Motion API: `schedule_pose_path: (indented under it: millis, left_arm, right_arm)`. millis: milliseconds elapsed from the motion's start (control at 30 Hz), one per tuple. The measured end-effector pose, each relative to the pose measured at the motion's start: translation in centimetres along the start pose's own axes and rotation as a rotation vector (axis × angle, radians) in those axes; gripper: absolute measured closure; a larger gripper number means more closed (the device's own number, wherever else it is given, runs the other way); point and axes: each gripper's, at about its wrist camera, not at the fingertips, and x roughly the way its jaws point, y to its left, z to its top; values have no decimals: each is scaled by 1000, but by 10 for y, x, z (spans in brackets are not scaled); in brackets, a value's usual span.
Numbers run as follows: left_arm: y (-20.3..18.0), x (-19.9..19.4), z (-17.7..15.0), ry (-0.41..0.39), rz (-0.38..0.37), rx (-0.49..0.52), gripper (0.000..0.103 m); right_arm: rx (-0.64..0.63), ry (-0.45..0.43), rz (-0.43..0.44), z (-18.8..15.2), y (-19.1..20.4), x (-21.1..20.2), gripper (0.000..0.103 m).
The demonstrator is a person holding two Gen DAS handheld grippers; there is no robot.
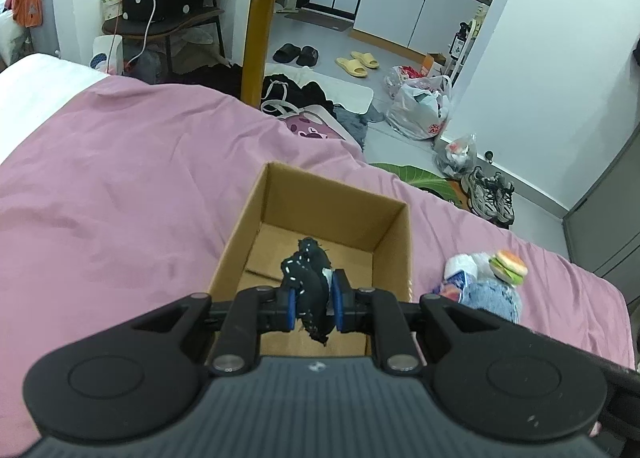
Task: Organize soft objects
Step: 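Carry both held plushes over the cardboard box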
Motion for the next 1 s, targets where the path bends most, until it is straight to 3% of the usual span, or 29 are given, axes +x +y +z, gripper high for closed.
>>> schedule_pose_path:
  millis: [433,700,1000]
  left_arm:
    - [6,54,29,5,-21,19,87]
    - [16,88,26,48,-39,-31,87]
    - [27,99,29,8,-22,-87,83]
  right_arm:
    - [-6,17,-1,15,20,33,83]
    - [-30,46,-20,15,30,52,83]
    - [-53,45,-52,14,37,64,83]
